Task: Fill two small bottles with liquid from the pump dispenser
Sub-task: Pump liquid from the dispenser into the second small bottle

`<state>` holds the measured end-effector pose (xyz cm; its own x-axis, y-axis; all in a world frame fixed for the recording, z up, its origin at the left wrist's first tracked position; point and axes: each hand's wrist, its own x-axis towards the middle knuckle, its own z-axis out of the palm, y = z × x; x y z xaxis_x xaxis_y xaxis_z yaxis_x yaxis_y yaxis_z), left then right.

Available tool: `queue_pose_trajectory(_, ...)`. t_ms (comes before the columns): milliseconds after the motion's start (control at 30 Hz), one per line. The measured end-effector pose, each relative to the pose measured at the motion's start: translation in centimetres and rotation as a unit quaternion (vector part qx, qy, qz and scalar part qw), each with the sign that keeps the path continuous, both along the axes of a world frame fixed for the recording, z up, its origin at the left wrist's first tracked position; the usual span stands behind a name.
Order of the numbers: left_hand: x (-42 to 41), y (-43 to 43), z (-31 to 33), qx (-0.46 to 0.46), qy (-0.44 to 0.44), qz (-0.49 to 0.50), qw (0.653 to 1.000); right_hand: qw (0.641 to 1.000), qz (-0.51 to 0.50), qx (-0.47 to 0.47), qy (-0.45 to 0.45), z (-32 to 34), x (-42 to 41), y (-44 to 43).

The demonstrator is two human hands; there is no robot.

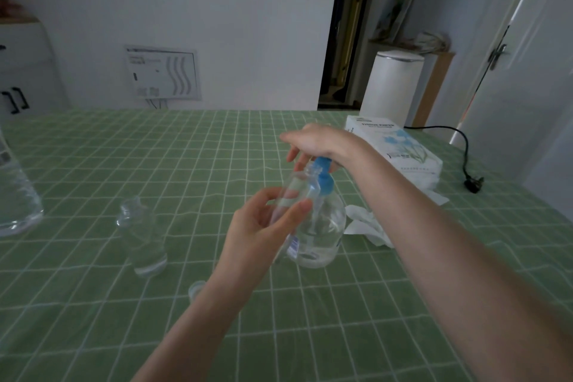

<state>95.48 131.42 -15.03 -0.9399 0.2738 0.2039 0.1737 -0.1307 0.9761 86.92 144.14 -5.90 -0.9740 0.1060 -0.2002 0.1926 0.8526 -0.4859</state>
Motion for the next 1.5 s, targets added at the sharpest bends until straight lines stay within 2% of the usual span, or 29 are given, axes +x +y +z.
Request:
queue_pose_trajectory(700,0.0,0.5,-1.0,0.003,0.032,0.011,0.999,0.999,0.006,-0.007,0.037,-1.0,-0.4,0.3)
queue_pose_trajectory(1200,0.3,0.6,-1.1,-0.019,0.02,0.019,0.999,0.999,0.0,-0.009,0.036,-1.7,-0.1,0.2)
queue_pose_trajectory(1500,0.2,0.7,-0.7,-0.012,0.025,0.019,0.999,0.997,0.006,-0.009,0.073,-1.1,-0.4,0.3)
